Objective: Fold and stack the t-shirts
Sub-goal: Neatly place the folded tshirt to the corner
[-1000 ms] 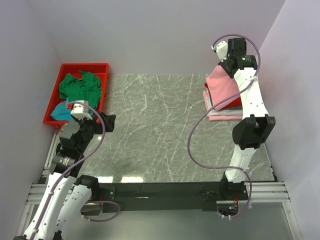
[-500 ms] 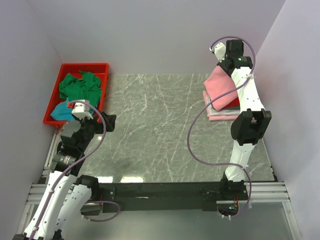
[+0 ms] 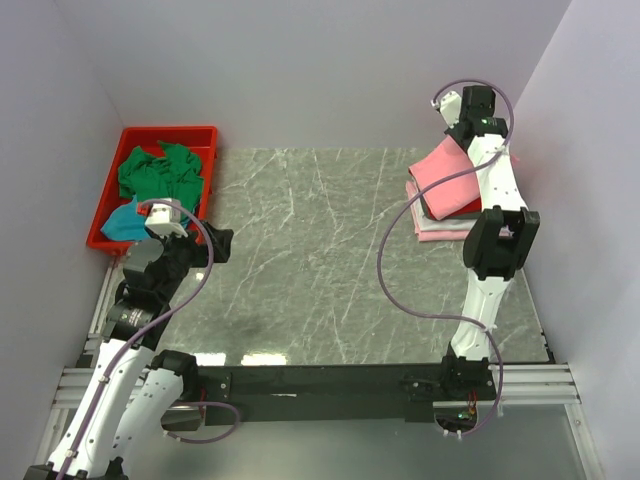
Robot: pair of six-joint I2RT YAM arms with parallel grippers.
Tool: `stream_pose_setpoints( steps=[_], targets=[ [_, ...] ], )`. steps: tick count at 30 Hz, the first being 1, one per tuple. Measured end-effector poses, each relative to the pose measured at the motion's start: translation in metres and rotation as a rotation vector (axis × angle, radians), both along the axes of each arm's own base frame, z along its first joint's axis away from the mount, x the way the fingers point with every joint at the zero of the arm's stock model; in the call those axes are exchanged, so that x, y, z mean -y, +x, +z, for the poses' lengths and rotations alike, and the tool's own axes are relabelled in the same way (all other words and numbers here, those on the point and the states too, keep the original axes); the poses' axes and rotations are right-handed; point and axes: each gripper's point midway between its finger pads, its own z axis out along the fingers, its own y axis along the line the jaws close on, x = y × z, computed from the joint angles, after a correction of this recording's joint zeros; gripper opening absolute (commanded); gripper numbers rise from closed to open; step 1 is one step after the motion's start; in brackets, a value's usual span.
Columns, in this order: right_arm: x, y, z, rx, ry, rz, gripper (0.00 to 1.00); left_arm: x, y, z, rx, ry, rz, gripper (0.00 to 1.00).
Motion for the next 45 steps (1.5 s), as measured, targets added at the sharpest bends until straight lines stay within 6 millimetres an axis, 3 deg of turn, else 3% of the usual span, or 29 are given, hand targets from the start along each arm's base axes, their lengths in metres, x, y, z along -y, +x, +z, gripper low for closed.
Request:
stream_pose_setpoints(
  steps=[11,19,23,24,27,30,34,39,42,45],
  targets=[
    [0.026,0.008,-0.019,-0.001,0.0,-0.045,0.0,0.0,0.002,-0.004,-0.014,0.006,0.0,0.96],
    [0.055,0.004,-0.049,-0.039,0.013,-0.105,0.01,0.0,0.003,-0.005,-0.017,0.01,-0.001,0.96],
    [0.063,0.003,-0.056,-0.043,0.025,-0.13,0.22,0.0,0.004,-0.006,-0.02,0.018,-0.002,0.96],
    [0.063,0.003,-0.057,-0.039,0.027,-0.135,0.36,0.0,0.004,-0.007,-0.021,0.019,-0.002,0.96],
    [0.067,0.005,-0.056,-0.018,0.019,-0.153,0.57,0.0,0.004,-0.008,-0.025,0.022,-0.002,0.96],
    [0.074,0.009,-0.051,0.027,0.001,-0.195,0.72,0.0,0.005,-0.009,-0.028,0.022,-0.002,0.96],
    [0.085,0.013,-0.036,0.115,-0.018,-0.273,0.82,0.0,0.005,-0.009,-0.027,0.023,-0.002,0.96],
    [0.083,0.016,-0.027,0.179,0.01,-0.316,0.83,0.0,0.005,-0.008,-0.026,0.023,0.001,0.96],
    [0.065,0.006,-0.035,0.149,0.054,-0.273,0.84,-0.001,0.005,-0.008,-0.026,0.023,0.002,0.96],
    [0.031,-0.018,-0.049,0.091,0.091,-0.198,0.84,-0.001,0.005,-0.008,-0.025,0.023,0.005,0.97]
  ],
)
